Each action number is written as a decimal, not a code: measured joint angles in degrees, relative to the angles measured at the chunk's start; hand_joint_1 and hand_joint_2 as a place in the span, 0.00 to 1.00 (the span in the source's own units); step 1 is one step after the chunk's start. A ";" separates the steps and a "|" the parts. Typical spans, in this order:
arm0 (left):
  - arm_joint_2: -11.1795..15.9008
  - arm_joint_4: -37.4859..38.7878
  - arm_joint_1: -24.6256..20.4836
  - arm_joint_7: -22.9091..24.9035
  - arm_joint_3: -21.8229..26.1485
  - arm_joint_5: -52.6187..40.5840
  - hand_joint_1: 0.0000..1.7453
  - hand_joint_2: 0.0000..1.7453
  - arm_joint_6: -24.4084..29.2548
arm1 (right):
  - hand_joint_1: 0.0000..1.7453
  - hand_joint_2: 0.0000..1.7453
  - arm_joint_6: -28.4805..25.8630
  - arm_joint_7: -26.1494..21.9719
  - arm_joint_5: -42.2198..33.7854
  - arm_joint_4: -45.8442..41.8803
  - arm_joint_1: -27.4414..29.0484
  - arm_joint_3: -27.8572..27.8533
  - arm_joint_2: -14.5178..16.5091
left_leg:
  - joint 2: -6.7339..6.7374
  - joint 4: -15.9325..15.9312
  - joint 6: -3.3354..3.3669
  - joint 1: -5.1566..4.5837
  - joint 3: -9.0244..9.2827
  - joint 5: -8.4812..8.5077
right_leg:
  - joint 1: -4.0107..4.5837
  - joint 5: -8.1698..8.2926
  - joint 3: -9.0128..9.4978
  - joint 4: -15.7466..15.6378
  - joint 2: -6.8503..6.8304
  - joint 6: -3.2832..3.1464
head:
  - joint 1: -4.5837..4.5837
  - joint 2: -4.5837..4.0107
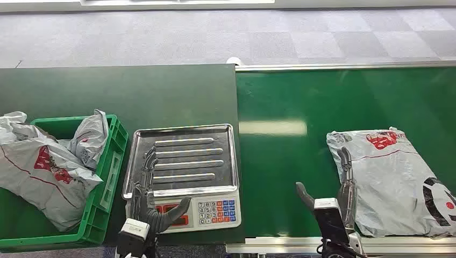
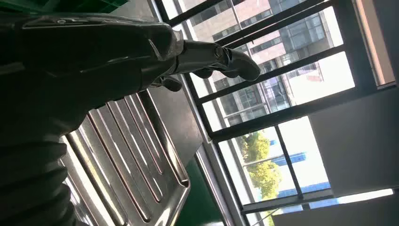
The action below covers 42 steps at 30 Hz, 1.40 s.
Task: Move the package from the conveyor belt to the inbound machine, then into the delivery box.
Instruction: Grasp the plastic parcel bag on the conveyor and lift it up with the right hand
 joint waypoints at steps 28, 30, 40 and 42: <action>1.15 -3.22 -0.74 -2.21 -2.00 6.26 0.00 1.00 3.73 | 0.00 1.00 24.01 26.77 22.41 56.50 -31.71 -3.69 -27.26 | -0.50 0.04 0.10 -0.03 -0.17 0.06 | -0.04 0.02 -0.01 -0.01 -0.46 0.12 | -0.01 0.00; 1.17 -3.22 -0.76 -2.20 -2.02 6.26 0.00 1.00 3.73 | 0.00 1.00 24.20 26.74 22.42 57.68 -32.24 -3.27 -27.52 | -0.49 0.04 0.10 -0.03 -0.16 0.06 | -0.04 0.01 0.00 -0.01 -0.47 0.12 | 0.00 0.00; 1.29 -3.25 -0.74 -1.13 -1.93 6.25 0.00 1.00 4.69 | 1.00 1.00 28.27 26.98 22.48 60.39 -34.28 -1.71 -27.39 | -0.47 0.04 0.12 -0.03 -0.03 0.08 | -0.04 0.02 0.14 -0.01 -0.45 0.13 | 0.02 0.00; 1.40 -3.25 -0.72 -0.81 -1.86 6.25 0.00 1.00 4.92 | 1.00 1.00 28.71 26.91 22.57 60.52 -34.81 -1.38 -27.31 | -0.43 0.04 0.11 -0.03 0.00 0.08 | -0.04 0.02 0.15 -0.01 -0.43 0.12 | 0.01 0.00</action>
